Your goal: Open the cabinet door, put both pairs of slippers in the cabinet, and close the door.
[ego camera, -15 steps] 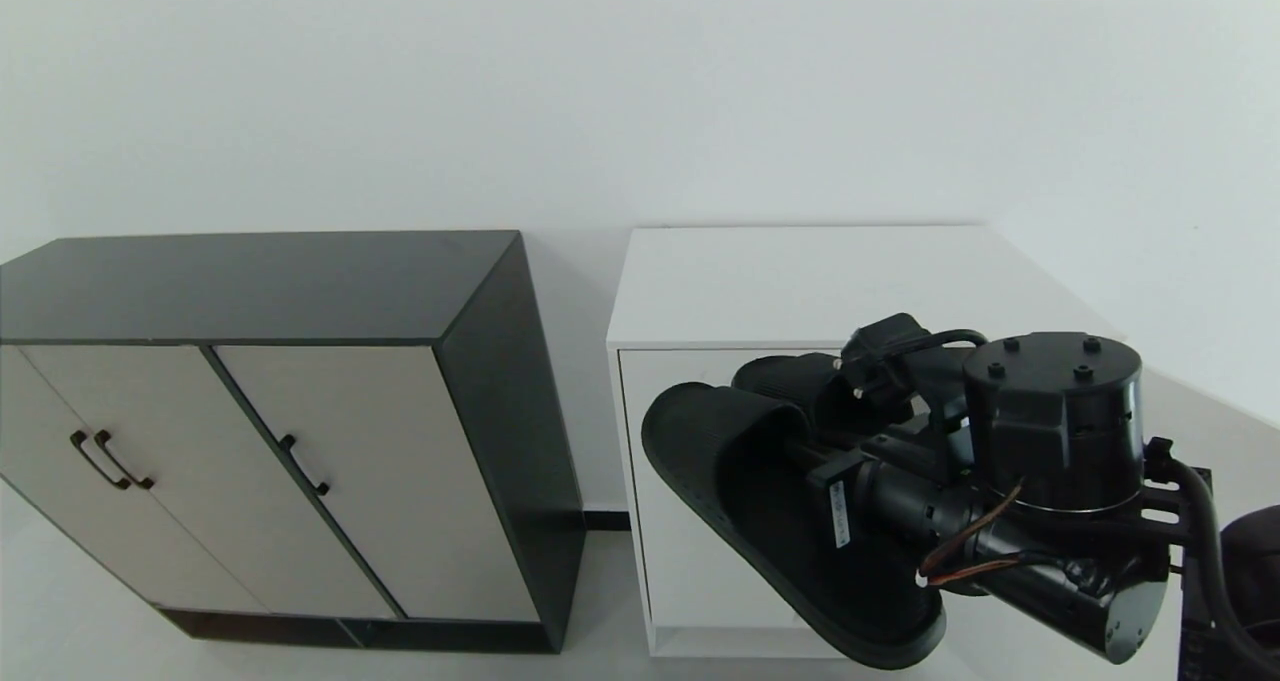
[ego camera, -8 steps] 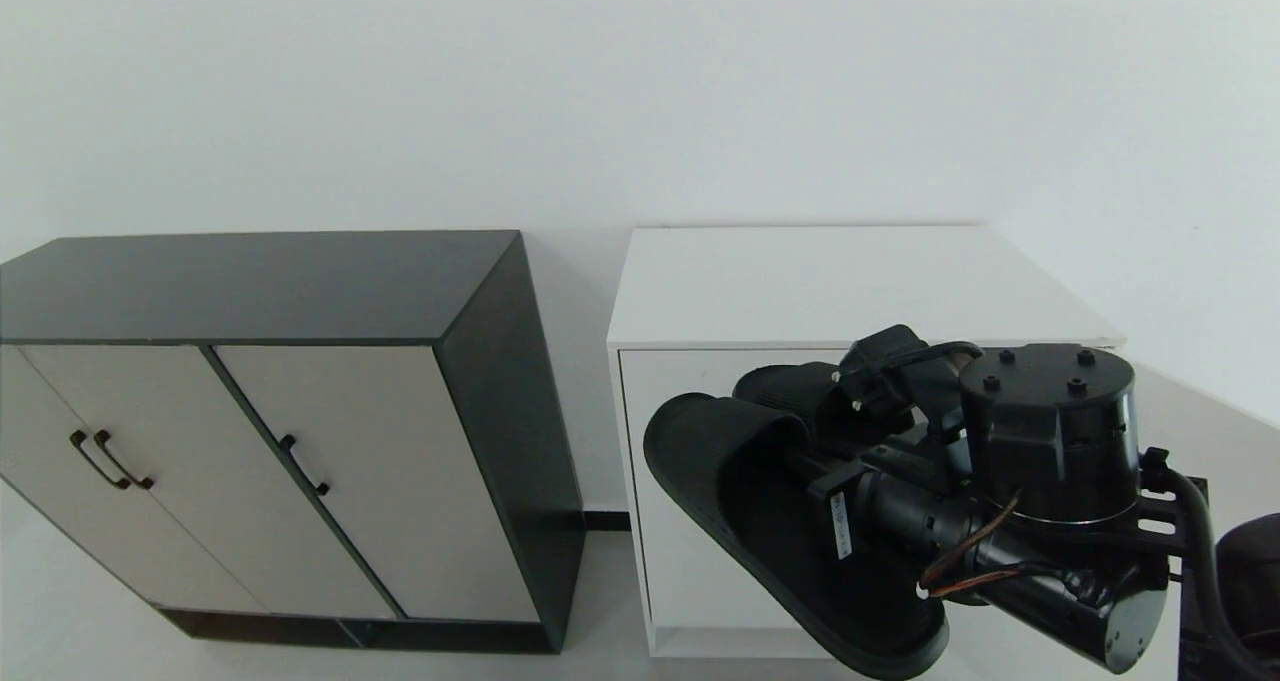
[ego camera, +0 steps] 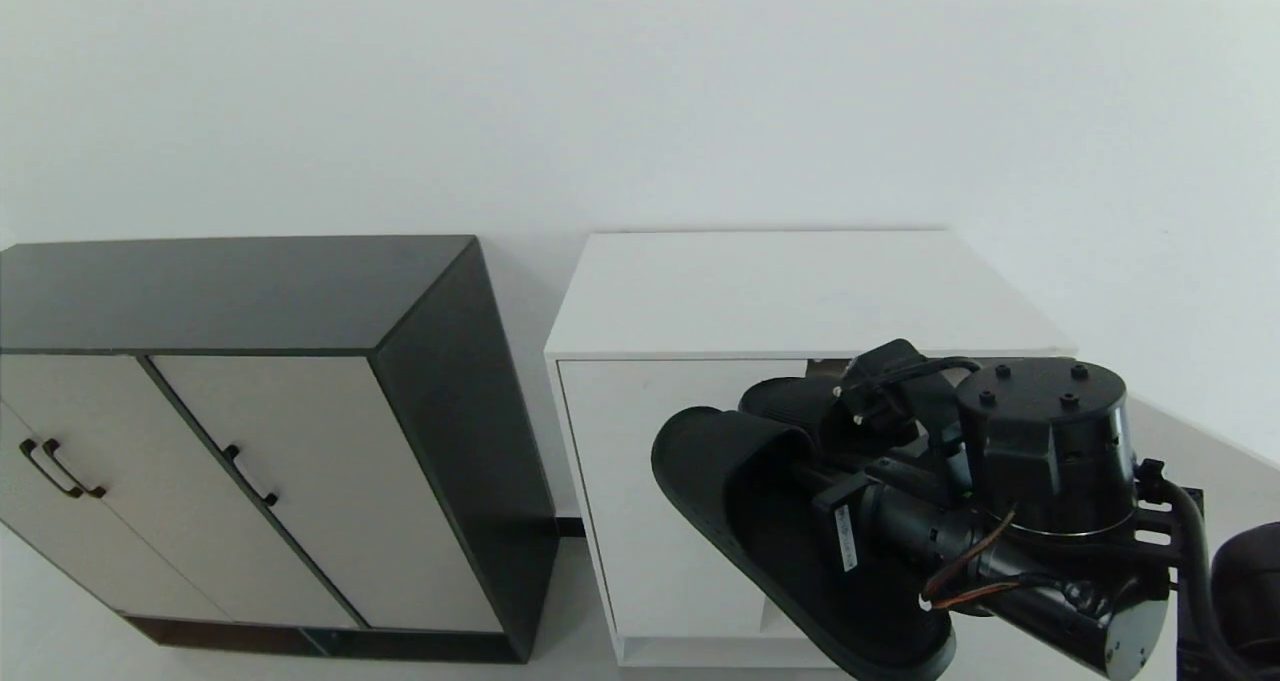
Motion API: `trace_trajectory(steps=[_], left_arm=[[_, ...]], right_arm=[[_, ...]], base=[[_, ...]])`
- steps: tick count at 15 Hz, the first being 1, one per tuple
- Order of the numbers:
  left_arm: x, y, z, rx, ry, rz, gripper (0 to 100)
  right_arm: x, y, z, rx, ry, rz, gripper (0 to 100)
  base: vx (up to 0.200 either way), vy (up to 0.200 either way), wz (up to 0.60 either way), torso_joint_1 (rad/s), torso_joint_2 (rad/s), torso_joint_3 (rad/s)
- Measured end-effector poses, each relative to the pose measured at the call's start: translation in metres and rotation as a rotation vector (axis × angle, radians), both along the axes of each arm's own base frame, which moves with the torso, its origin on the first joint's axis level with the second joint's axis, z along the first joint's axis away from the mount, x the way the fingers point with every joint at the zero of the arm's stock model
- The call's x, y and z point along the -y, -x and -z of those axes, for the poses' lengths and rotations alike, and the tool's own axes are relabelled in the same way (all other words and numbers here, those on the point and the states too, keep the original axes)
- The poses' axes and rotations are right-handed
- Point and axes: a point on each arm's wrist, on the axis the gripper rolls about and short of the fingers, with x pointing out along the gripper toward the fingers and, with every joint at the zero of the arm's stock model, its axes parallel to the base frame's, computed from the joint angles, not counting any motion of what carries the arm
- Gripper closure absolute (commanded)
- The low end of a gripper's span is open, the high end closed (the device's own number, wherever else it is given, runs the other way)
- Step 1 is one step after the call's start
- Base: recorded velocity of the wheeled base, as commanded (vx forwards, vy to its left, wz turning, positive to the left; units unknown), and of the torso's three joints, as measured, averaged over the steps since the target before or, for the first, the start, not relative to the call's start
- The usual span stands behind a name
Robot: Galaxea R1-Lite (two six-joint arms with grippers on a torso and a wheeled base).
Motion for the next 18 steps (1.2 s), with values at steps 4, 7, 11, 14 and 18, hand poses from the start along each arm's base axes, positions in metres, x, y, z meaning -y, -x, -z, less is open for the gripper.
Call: trace_trajectory(steps=[4,7,11,14,18], left_arm=[[0.0000,0.0000,0.0000,0.000,0.000,0.000,100],[0.0000,0.0000,0.0000,0.000,0.000,0.000,100],[0.0000,0.0000,0.0000,0.000,0.000,0.000,100],[0.0000,0.0000,-0.0001,0.001,0.000,-0.001,100],[0.0000,0.0000,-0.0001,0.001,0.000,-0.001,100]], right_arm=[[0.0005,0.0008,0.0019,-0.005,0.006,-0.001,100],[0.0006,0.0009,0.0021,-0.006,0.007,0.000,100],[0.0004,0.0009,0.0024,-0.006,0.009,-0.001,100],[0.0000,0.0008,0.0032,-0.007,0.011,-0.001,100],[0.0000,0.0003,0.0044,-0.011,0.012,-0.002,100]], base=[[0.000,-0.200,0.00,0.000,0.00,0.005],[0.000,-0.200,0.00,0.004,0.00,0.001],[0.000,-0.150,0.00,0.001,0.00,0.002],[0.000,0.000,0.00,0.000,0.00,0.000],[0.000,0.000,0.00,0.000,0.00,0.000]])
